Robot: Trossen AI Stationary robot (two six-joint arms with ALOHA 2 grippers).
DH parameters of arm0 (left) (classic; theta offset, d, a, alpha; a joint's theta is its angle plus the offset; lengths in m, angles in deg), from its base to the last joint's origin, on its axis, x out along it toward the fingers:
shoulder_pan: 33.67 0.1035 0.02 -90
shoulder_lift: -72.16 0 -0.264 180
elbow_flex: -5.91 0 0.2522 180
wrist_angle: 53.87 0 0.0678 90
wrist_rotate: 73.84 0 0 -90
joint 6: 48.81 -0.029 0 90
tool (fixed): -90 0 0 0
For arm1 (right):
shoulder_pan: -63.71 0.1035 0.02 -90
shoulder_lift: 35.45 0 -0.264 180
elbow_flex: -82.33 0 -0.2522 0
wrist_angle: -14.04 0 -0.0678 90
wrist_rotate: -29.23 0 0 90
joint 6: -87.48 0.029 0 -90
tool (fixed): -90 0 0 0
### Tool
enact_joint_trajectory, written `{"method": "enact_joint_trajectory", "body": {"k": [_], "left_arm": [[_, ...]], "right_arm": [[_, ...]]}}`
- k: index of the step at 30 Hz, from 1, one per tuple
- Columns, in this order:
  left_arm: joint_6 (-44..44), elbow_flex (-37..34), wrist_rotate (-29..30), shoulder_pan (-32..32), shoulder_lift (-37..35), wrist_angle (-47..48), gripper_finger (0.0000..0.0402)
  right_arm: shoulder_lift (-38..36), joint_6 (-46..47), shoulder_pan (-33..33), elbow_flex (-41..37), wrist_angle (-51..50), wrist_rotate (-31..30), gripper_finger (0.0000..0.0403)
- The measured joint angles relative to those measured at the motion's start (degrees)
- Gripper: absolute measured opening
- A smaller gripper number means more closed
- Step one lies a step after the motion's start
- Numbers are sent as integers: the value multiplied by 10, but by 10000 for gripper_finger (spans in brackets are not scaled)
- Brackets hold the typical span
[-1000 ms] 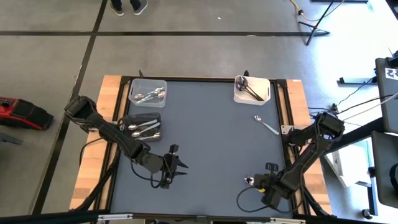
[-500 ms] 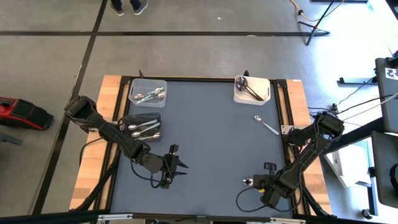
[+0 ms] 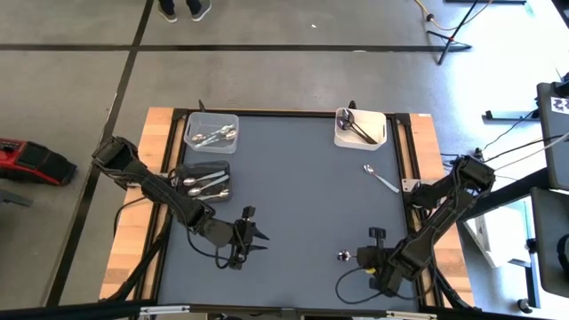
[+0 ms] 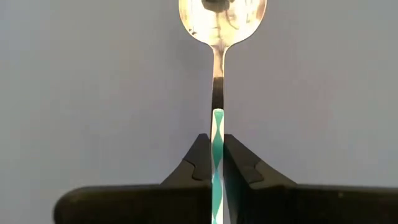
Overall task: Sort silverware by color (type)
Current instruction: Put the green spoon into the transparent bin
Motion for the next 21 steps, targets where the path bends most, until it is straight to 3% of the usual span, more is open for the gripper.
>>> {"method": "enact_joint_trajectory", "body": {"k": [6, 14, 21], "left_arm": [[-1, 0, 14, 1, 0, 0, 114], [-1, 0, 52, 1, 0, -1, 114], [3, 0, 59, 9, 0, -7, 114]], "right_arm": [[-12, -20, -2, 0, 13, -76, 4], [-12, -37, -28, 1, 23, -130, 4], [-13, -118, -61, 1, 87, -158, 5]]}}
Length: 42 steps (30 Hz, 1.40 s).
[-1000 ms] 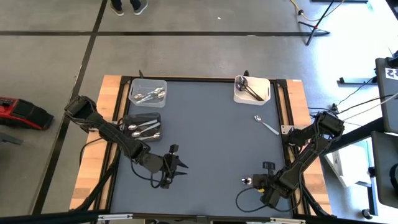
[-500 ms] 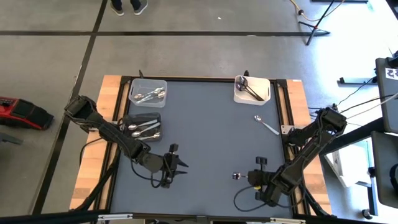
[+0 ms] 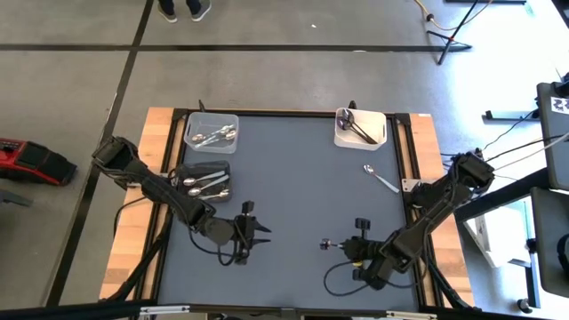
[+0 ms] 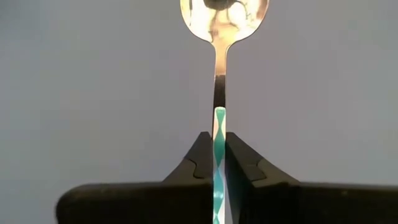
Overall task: Sort silverware by color (type)
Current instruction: Put the green spoon into the transparent bin
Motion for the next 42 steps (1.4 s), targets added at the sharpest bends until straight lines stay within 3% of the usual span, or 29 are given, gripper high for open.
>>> {"method": "enact_joint_trajectory", "body": {"k": [6, 14, 25, 31, 42], "left_arm": [[-2, 0, -2, 28, 0, -18, 123], [0, 0, -5, 59, 22, -36, 190], [-50, 0, 12, 72, 145, -292, 198], [-79, 4, 3, 71, 195, -413, 198], [-140, 53, -2, 60, 224, -427, 199]], "right_arm": [[0, -85, -32, 0, 63, -17, 5], [0, -181, -68, 0, 134, -90, 5], [1, -285, -90, 0, 245, -194, 5], [24, -346, -94, 0, 337, -197, 5], [69, -419, -119, 0, 456, -175, 5]]}}
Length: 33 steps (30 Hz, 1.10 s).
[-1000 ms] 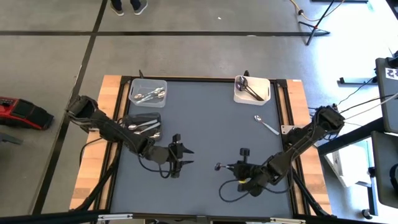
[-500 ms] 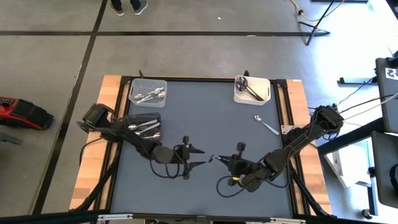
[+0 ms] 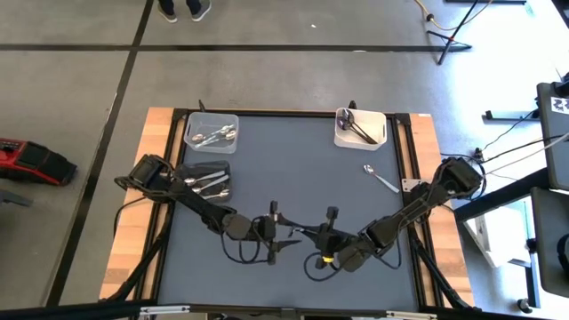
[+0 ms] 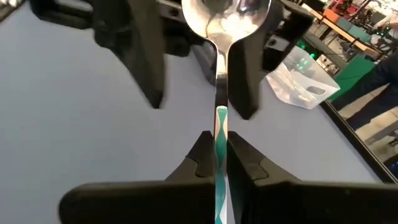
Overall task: Sort silverware by color (type)
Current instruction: Put the green spoon into the transparent bin
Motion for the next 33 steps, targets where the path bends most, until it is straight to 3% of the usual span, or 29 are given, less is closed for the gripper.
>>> {"method": "enact_joint_trajectory", "body": {"k": [5, 11, 23, 25, 28, 33], "left_arm": [[0, 0, 33, 0, 0, -5, 197], [-1, 0, 31, 1, 0, -22, 173], [-18, -1, 22, 0, 0, -30, 18], [-19, -1, 17, 1, -1, -30, 11], [-17, -1, 15, 1, -1, -30, 18], [-24, -1, 17, 0, -1, -27, 14]], "right_arm": [[5, -14, 0, 0, 30, 8, 5], [5, -15, -9, 0, 37, 19, 5], [5, -13, -11, 0, 51, 29, 5], [5, -12, -11, 0, 53, 28, 9], [5, -14, -11, 0, 54, 34, 36], [-6, -16, -3, 0, 49, 39, 123]]}}
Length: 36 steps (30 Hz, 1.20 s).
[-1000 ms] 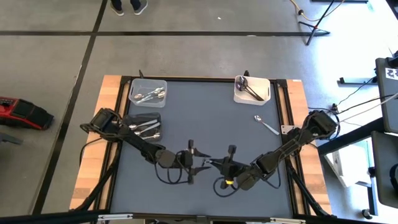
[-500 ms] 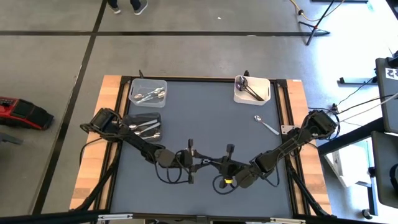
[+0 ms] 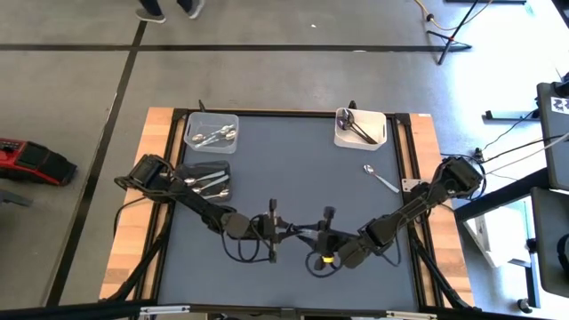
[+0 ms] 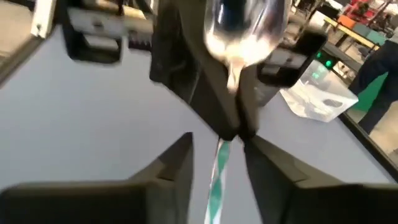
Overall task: Sort silverware by color (type)
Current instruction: Put the green spoon into the transparent bin
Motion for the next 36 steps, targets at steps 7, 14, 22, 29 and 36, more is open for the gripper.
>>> {"method": "enact_joint_trajectory", "body": {"k": [7, 14, 22, 29, 36], "left_arm": [[-6, 0, 55, -16, -48, 102, 12], [1, 0, 133, -22, -168, 348, 11], [40, 0, 250, 5, -354, 654, 16], [113, 0, 301, 108, -473, 914, 18], [87, -50, 293, 276, -501, 974, 19]], "right_arm": [[-68, -18, 43, 0, -54, -33, 195], [-104, -15, 72, 0, -155, -92, 201], [-104, 5, 20, 0, -249, -83, 201], [-104, 77, -58, 0, -343, -33, 201], [-104, 96, -114, 0, -374, -15, 201]]}}
